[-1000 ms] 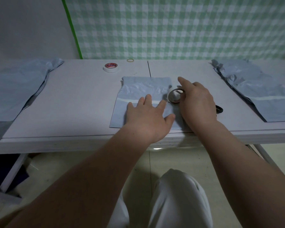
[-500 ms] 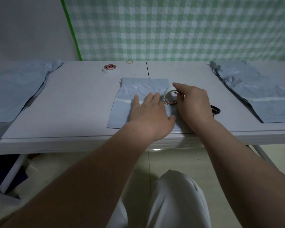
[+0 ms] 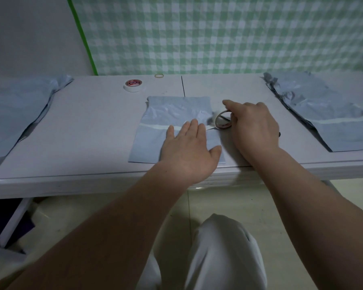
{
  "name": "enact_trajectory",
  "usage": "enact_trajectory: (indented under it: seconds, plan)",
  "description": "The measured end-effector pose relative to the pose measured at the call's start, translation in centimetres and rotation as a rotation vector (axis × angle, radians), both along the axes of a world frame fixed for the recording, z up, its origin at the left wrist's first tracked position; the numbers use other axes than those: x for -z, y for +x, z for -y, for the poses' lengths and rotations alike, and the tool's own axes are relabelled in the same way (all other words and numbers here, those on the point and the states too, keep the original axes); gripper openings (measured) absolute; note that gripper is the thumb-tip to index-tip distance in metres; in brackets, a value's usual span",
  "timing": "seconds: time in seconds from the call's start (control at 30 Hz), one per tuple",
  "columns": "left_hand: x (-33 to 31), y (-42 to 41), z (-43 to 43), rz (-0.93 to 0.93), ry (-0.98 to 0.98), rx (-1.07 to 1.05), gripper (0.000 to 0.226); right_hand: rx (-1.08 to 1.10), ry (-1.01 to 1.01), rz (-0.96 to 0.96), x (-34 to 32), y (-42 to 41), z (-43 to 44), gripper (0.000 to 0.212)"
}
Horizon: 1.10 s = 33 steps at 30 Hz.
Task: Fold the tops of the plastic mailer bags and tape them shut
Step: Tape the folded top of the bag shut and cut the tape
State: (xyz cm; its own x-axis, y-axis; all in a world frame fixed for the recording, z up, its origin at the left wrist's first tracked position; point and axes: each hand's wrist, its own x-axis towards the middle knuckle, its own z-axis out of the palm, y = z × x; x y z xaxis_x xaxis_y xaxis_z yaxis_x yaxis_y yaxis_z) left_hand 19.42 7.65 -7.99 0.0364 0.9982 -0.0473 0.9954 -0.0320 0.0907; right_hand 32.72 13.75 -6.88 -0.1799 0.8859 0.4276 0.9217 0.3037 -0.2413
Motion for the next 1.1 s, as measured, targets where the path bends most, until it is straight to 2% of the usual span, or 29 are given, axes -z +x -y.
enact_trajectory:
  seconds: [0.2, 0.37, 0.8, 1.1]
  plan:
    - [-0.2, 0.0, -0.1, -0.021, -0.011, 0.010, 0.068, 0.038, 0.038, 0.154, -0.5, 0.5, 0.2, 0.049]
    - [-0.6, 0.1, -0.2, -0.033, -0.043, 0.013, 0.064, 0.048, 0.045, 0.179, -0.6, 0.3, 0.5, 0.046]
    - [-1.1, 1.1, -0.3, -0.125, -0.026, -0.003, 0.060, 0.058, 0.048, 0.150, -0.5, -0.2, 0.8, 0.046]
    - [-1.1, 1.4, -0.4, -0.137, -0.042, -0.016, 0.061, 0.008, 0.000, -0.004, -0.4, -0.6, 0.8, 0.046]
